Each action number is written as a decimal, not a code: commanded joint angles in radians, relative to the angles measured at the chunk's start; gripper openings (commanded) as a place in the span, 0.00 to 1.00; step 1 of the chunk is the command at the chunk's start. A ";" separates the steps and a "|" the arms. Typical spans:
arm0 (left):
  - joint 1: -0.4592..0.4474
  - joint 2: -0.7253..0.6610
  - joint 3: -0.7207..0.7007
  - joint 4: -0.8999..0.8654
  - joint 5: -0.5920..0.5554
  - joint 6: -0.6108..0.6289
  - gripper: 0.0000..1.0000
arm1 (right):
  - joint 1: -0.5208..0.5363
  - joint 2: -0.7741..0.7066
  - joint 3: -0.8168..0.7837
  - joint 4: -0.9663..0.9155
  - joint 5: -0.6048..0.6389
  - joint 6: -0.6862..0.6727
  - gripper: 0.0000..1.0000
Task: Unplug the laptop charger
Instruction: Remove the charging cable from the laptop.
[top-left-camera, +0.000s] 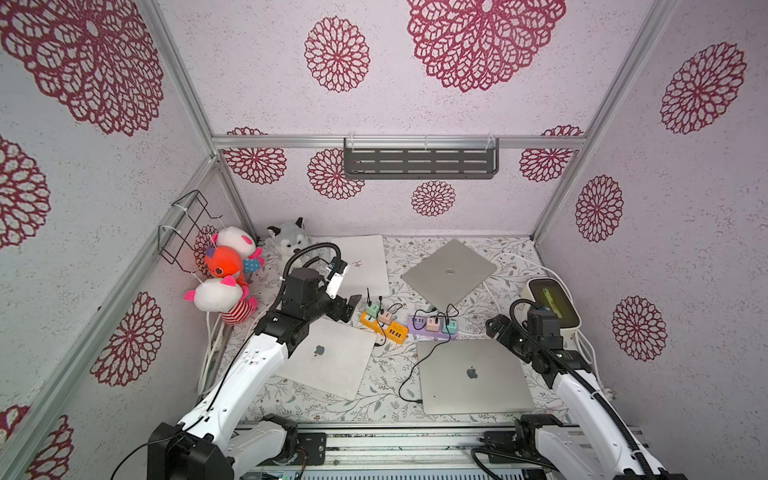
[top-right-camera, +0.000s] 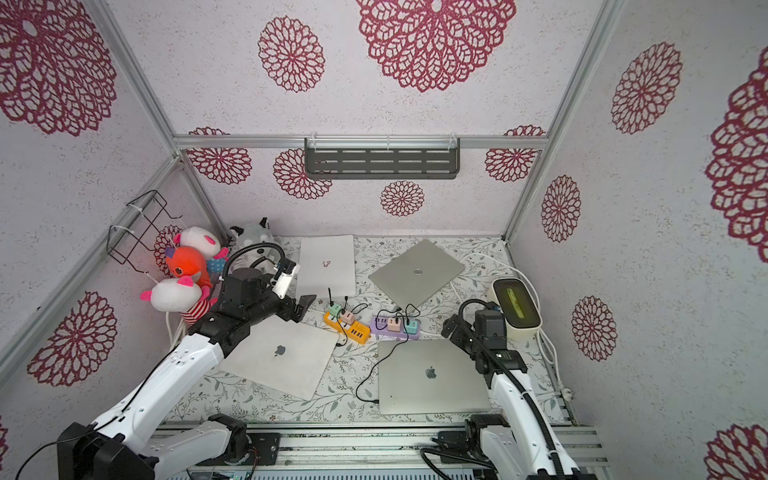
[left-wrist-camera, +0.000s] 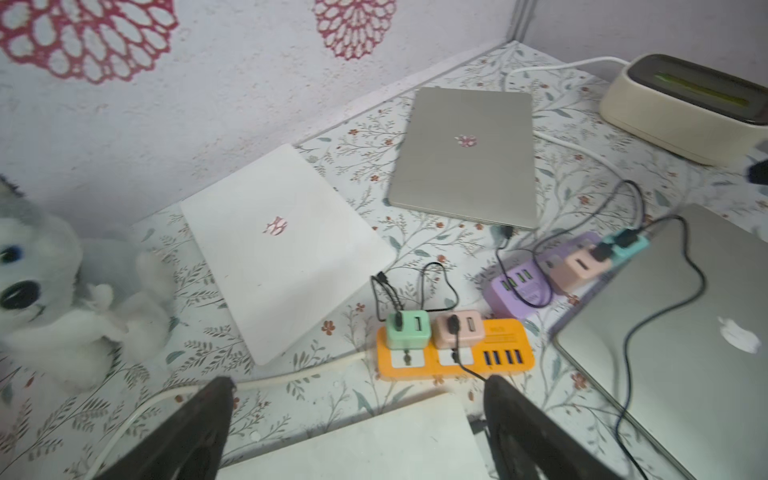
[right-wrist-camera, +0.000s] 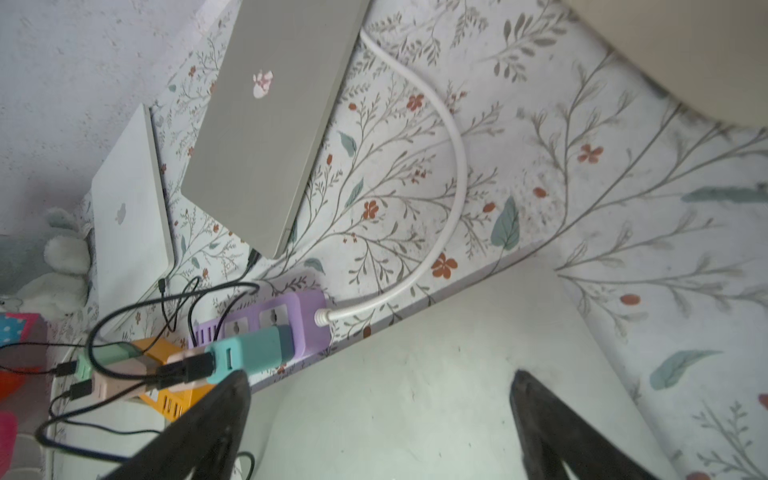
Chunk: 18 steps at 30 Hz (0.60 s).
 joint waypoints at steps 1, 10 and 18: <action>-0.048 -0.024 -0.004 -0.045 0.072 0.039 0.94 | 0.006 -0.040 0.015 -0.122 -0.064 -0.002 0.99; -0.239 -0.059 -0.059 -0.090 0.025 0.011 0.89 | 0.000 -0.041 0.099 -0.249 -0.128 -0.018 0.99; -0.392 -0.122 -0.214 0.006 -0.045 -0.001 0.87 | -0.070 -0.010 0.224 -0.343 -0.207 -0.088 0.99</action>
